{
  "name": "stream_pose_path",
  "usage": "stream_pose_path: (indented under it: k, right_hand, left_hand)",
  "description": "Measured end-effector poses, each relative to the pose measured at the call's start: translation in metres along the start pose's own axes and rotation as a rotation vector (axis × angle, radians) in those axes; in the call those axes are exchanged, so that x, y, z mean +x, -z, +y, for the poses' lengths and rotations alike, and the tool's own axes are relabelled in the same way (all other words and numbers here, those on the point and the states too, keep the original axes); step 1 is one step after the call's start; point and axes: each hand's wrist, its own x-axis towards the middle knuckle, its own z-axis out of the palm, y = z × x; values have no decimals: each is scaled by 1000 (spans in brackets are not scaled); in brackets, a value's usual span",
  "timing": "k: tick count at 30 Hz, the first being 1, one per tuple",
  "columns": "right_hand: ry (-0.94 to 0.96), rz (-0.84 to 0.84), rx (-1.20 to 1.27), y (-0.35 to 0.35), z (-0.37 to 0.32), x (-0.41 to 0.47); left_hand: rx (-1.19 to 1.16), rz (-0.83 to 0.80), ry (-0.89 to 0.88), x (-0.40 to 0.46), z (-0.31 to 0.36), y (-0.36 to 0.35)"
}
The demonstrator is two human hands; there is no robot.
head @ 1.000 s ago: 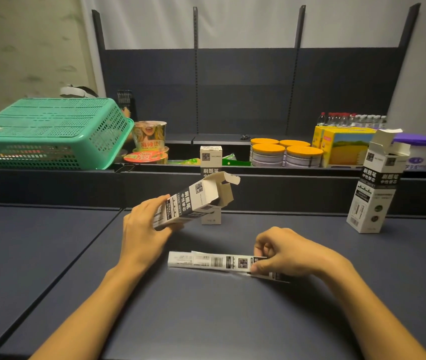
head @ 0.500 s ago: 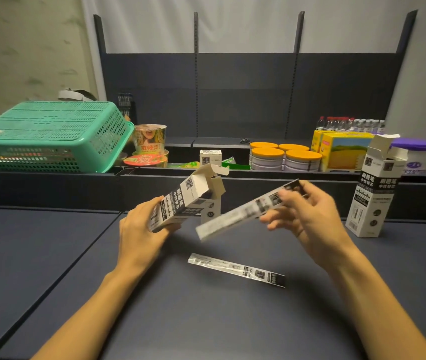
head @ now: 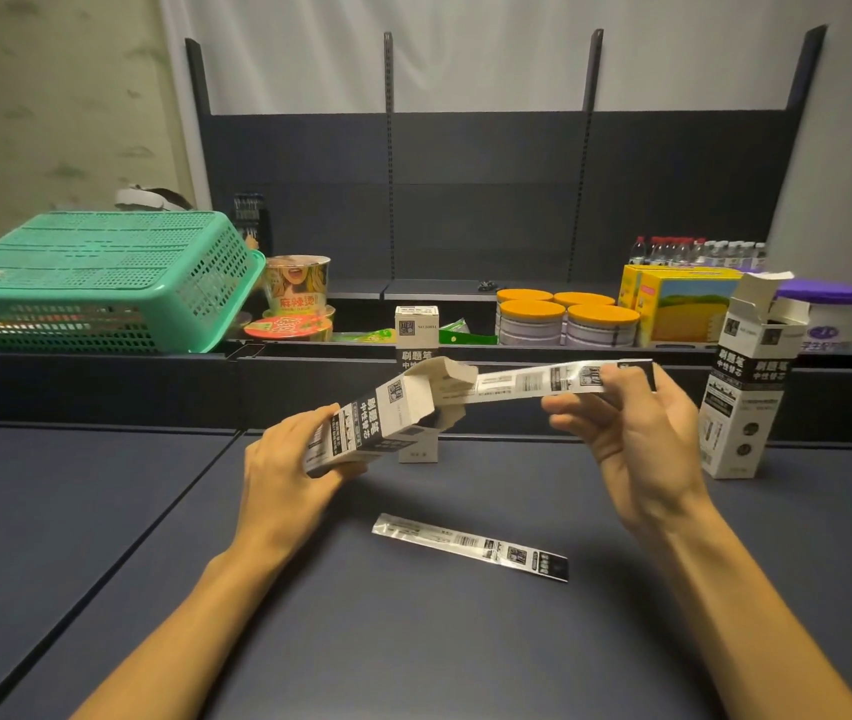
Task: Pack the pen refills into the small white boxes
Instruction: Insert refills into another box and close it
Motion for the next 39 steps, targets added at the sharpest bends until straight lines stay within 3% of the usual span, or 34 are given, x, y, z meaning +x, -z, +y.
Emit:
stream_pose_path:
  k: [7, 19, 24, 28, 32, 39]
  right_hand:
    - [-142, -21, 71, -13, 10, -7]
    - [-175, 53, 214, -9, 8, -4]
    - [-253, -12, 162, -16, 19, -10]
    - [-291, -164, -5, -22, 30, -15]
    - [-134, -226, -243, -25, 36, -18]
    - [116, -228, -415, -21, 42, -19]
  left_hand:
    - [35, -8, -19, -1, -2, 0]
    - [19, 12, 9, 1, -3, 0]
    - [48, -11, -14, 0, 2, 0]
    - [54, -22, -12, -1, 2, 1]
    - [58, -18, -15, -1, 3, 2]
    - [43, -16, -17, 0, 2, 1]
